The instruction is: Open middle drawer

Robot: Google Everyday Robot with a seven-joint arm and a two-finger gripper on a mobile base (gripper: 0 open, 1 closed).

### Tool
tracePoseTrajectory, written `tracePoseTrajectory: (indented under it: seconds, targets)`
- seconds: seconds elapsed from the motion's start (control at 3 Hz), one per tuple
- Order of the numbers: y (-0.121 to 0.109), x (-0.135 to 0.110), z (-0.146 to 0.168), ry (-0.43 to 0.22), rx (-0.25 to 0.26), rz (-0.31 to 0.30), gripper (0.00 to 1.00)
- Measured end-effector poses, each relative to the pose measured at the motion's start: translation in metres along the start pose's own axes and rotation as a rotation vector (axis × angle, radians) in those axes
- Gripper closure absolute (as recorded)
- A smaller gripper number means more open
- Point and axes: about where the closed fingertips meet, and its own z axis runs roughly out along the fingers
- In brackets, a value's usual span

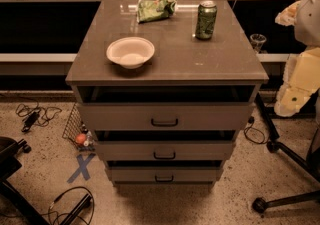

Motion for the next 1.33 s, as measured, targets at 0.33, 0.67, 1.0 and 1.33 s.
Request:
tracePoseTrajectory:
  seconds: [0.33, 0.67, 1.0, 1.33]
  targets:
    - [0.0, 0.0, 0.0, 0.0, 0.0, 0.0, 0.0]
    - [0.0, -0.004, 0.017, -0.028, 0.025, 0.03, 0.0]
    - [0.026, -0.005, 0.076, -0.108, -0.015, 0.126, 0.0]
    - [0.08, -0.001, 0.195, -0.211, -0.143, 0.233, 0.0]
